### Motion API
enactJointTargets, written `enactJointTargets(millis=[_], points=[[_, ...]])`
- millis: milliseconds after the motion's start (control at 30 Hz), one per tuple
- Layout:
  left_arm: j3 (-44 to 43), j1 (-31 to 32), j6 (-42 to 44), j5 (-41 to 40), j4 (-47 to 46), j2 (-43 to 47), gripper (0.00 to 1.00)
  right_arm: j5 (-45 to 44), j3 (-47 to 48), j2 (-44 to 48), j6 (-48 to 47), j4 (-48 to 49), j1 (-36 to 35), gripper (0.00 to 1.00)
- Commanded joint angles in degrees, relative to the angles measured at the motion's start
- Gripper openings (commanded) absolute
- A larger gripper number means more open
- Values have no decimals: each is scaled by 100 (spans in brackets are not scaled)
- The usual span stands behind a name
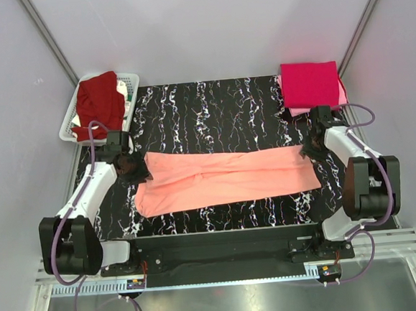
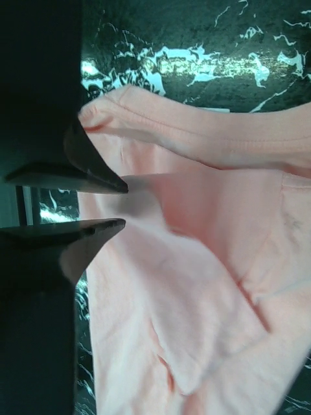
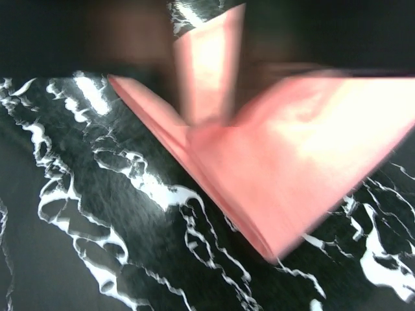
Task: Fold and stack the t-shirts
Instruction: Fold the tshirt
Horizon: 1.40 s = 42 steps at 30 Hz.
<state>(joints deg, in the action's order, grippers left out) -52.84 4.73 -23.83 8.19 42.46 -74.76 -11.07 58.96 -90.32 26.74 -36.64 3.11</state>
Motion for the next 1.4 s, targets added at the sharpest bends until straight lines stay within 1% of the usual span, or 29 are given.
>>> enactJointTargets(millis=[0, 33, 67, 100, 200, 333, 400, 433, 533, 567, 633, 667, 767, 800, 900, 933, 967, 1000, 1033, 1067, 1100, 1133, 1167, 1200, 1233, 1267, 1300, 1333, 1367], points=[[160, 19, -139, -177, 175, 295, 37, -150, -218, 427, 120, 96, 31, 72], [186, 19, -191, -194, 227, 348, 41, -193, -227, 471, 138, 79, 31, 84], [238, 19, -218, -212, 228, 435, 46, -281, -210, 507, 156, 52, 31, 87], [256, 28, -235, -221, 211, 488, 52, -308, -157, 594, 147, 0, 31, 88], [265, 36, -323, -256, 158, 550, 56, -291, 1, 840, 121, -80, 31, 89], [353, 159, -551, -247, -184, 393, 55, 385, -33, 1122, 59, 236, -21, 81], [397, 334, -709, -309, -369, 279, 54, 807, -34, 991, -11, 473, -162, 79], [397, 405, -754, -361, -526, 113, 53, 913, 19, 851, -55, 483, -223, 79], [327, 634, -912, -581, -817, -336, 51, 1422, 238, -25, -187, 518, -285, 75], [309, 660, -921, -607, -914, -459, 50, 1589, 274, -186, -204, 622, -450, 73], [248, 669, -1009, -686, -1125, -844, 49, 1923, 283, -485, -239, 720, -461, 70], [204, 669, -1026, -704, -1195, -995, 49, 1959, 274, -721, -248, 737, -496, 69], [-33, 678, -1158, -669, -1371, -1654, 47, 2030, 73, -899, -143, 860, -549, 67], [-173, 669, -1219, -608, -1502, -1960, 47, 2073, -6, -891, -108, 895, -636, 66], [-568, 669, -1264, -599, -1512, -2454, 45, 2074, -367, -733, 41, 905, -838, 65], [-909, 678, -1255, -625, -1486, -2777, 45, 1978, -472, -645, 155, 870, -969, 61], [-1121, 678, -1264, -625, -1451, -2946, 45, 1960, -725, -357, 208, 800, -1032, 57], [-1593, 678, -1264, -634, -1329, -3296, 45, 1977, -893, -163, 287, 799, -1076, 54], [-1850, 678, -1273, -651, -1276, -3473, 45, 2116, -1078, 65, 497, 825, -1207, 54], [-2131, 687, -1281, -660, -1214, -3658, 45, 2213, -1428, 503, 620, 808, -1312, 55], [-2743, 678, -1325, -660, -1039, -4025, 45, 2275, -1588, 716, 778, 773, -1479, 56], [-3071, 678, -1343, -608, -968, -4220, 45, 2398, -1737, 1127, 1171, 747, -2107, 57], [-3422, 713, -1404, -599, -889, -4413, 45, 2408, -1974, 1340, 1497, 738, -2548, 57], [-4200, 739, -1439, -581, -714, -4833, 45, 2390, -2046, 1516, 1866, 833, -3240, 57], [-4635, 766, -1475, -433, -660, -5063, 45, 2538, -2055, 1718, 2487, 1034, -3900, 57], [-5100, 905, -1449, -197, -703, -5309, 46, 2644, -1872, 1702, 2737, 1585, -5220, 57], [-6131, 1011, -1214, 145, -886, -5843, 47, 2784, -1662, 1633, 2879, 1842, -5712, 57], [-6847, 1143, -1055, 827, -827, -6170, 51, 3021, -1372, 1423, 2820, 1993, -6091, 58], [-7733, 1457, -888, 1103, -574, -6539, 54, 2971, -682, 1334, 2715, 1699, -6591, 62]])
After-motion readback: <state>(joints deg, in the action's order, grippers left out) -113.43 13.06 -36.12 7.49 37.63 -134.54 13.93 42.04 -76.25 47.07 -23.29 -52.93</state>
